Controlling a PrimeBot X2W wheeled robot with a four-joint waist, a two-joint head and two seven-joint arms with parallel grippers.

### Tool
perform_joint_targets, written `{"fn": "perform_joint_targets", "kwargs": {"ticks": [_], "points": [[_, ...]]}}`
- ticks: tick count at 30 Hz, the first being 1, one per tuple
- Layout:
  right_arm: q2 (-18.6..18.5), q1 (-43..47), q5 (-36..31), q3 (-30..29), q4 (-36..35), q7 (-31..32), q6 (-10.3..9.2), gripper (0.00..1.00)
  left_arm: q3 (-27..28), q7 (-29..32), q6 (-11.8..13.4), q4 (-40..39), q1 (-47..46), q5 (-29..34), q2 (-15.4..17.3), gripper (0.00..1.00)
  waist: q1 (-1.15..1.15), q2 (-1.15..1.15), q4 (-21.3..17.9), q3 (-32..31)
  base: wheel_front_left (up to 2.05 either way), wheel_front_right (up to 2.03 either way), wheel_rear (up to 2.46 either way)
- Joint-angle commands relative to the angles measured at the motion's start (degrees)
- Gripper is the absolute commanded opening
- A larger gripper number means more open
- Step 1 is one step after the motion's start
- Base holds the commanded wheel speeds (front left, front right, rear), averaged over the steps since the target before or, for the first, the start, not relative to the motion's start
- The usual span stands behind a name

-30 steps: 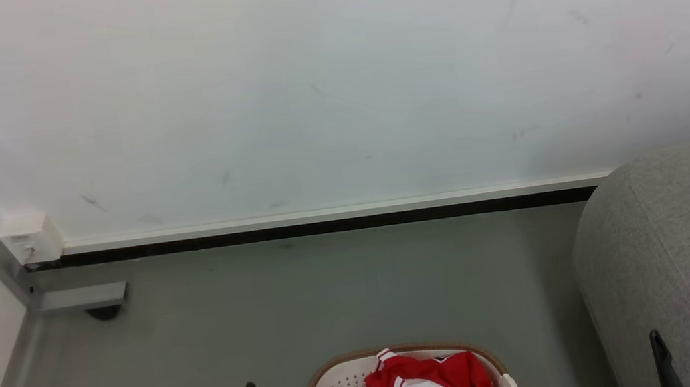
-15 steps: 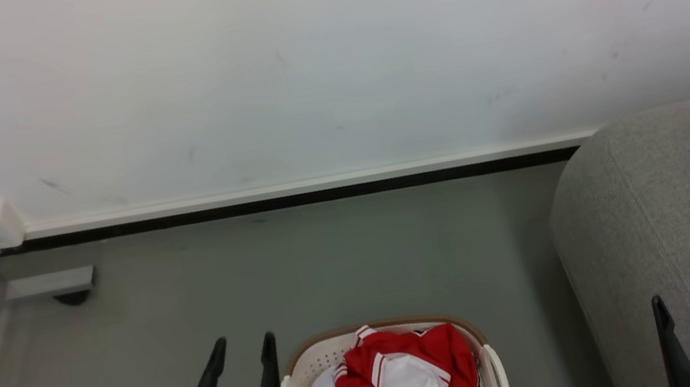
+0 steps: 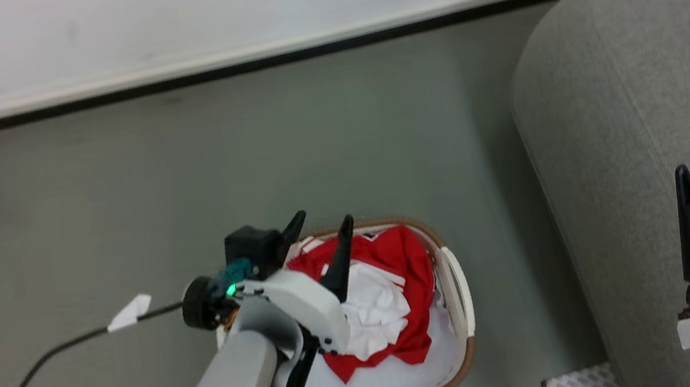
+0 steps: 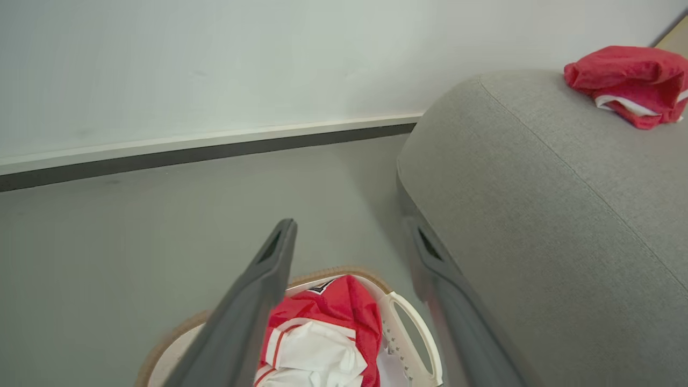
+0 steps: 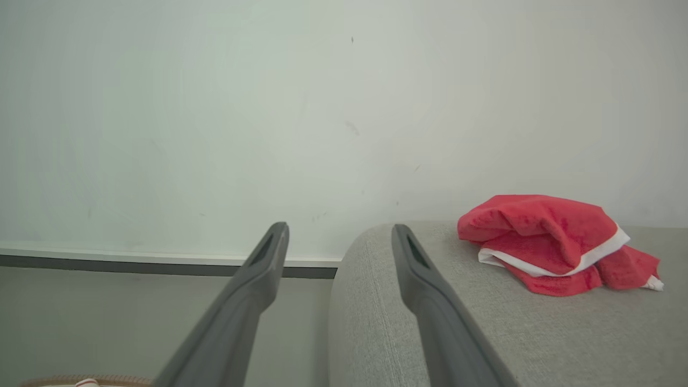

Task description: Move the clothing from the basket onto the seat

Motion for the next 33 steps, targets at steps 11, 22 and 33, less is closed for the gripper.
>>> {"fn": "perform_joint_targets", "kwargs": {"ticks": [11, 22, 33], "points": [[0.0, -7.4, -0.3, 1.9, -7.5, 0.0, -0.16, 1.00, -6.1, 3.8, 5.0, 17.9, -16.6, -5.8, 0.4, 1.00, -0.02, 0.00, -5.7, 23.4, 0.00, 0.00, 0.00], [0.1, -9.2, 0.2, 3.7, -9.9, 0.0, -0.17, 1.00, -7.9, 4.0, 8.8, 30.0, -23.3, -9.7, 0.3, 1.00, -0.02, 0.00, -6.3, 28.1, 0.00, 0.00, 0.00], [0.2, -9.2, 1.2, 4.8, -8.9, 0.0, -0.17, 1.00, -6.9, -1.0, 10.1, 35.5, -26.6, -12.3, 0.3, 1.00, -0.02, 0.00, -7.5, 28.7, 0.00, 0.00, 0.00]]}}
